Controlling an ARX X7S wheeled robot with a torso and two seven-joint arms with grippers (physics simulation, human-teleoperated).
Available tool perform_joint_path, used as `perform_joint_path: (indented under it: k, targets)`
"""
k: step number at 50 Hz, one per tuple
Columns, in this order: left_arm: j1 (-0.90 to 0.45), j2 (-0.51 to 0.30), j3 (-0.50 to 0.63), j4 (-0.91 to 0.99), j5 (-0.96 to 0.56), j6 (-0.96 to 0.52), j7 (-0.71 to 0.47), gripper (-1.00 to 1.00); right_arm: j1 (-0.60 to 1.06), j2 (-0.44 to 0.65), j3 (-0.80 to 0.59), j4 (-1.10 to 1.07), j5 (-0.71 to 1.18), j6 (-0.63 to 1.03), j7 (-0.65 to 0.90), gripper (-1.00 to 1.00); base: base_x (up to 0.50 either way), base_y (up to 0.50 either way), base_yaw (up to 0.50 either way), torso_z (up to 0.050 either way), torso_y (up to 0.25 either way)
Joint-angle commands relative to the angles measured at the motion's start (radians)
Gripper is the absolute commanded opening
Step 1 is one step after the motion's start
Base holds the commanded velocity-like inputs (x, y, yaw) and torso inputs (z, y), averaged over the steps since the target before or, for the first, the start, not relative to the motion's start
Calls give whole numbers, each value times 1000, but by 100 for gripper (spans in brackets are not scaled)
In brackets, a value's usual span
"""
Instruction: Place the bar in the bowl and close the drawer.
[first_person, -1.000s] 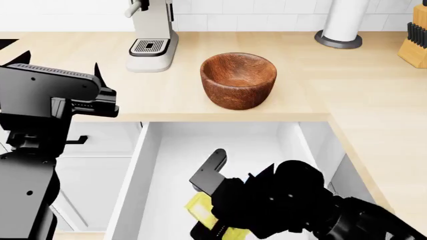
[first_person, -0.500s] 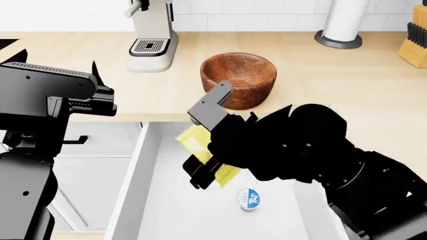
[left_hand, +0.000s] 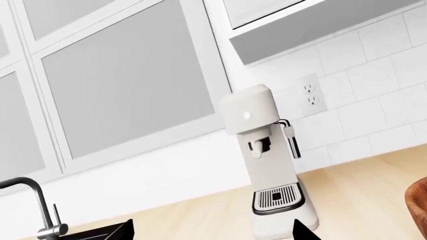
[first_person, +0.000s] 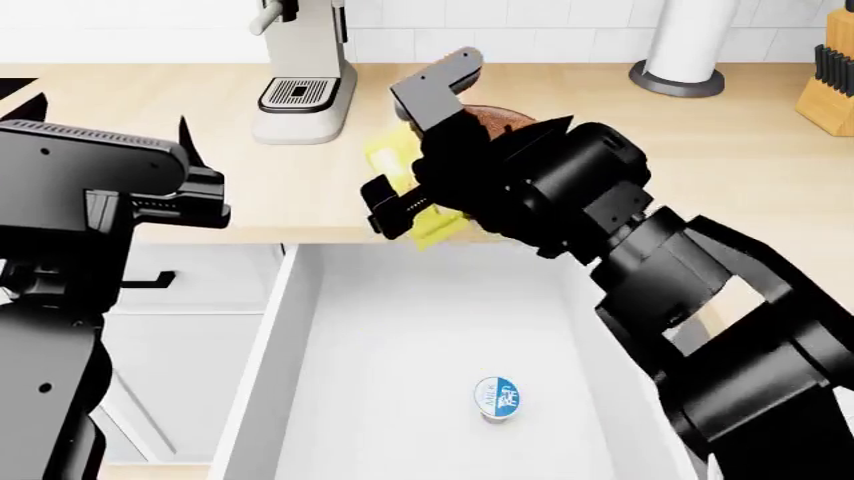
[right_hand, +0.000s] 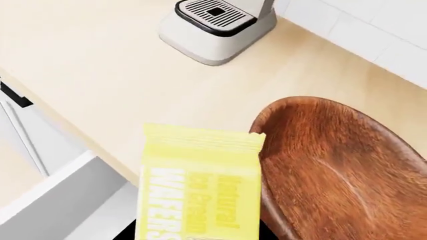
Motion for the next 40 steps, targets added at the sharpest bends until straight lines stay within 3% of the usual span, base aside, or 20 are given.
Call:
perform_joint_path:
  k: [1, 7, 17, 40]
  targets:
    - [-9, -2, 2, 5, 0, 1, -4, 100, 115, -81, -321, 331, 200, -326, -47, -100, 0, 0, 0, 0, 0]
    - [-16, -16, -15, 44, -7, -39, 3, 100, 133, -81, -411, 433, 338, -398, 23, -100, 0, 0, 0, 0, 0]
    - [-12, -22, -20, 49, -10, -42, 4, 100, 146, -81, -431, 459, 407, -454, 116, -100, 0, 0, 0, 0, 0]
    - [-18, -38, -14, 92, -7, -77, -2, 100, 113, -81, -422, 534, 421, -547, 183, -100, 0, 0, 0, 0, 0]
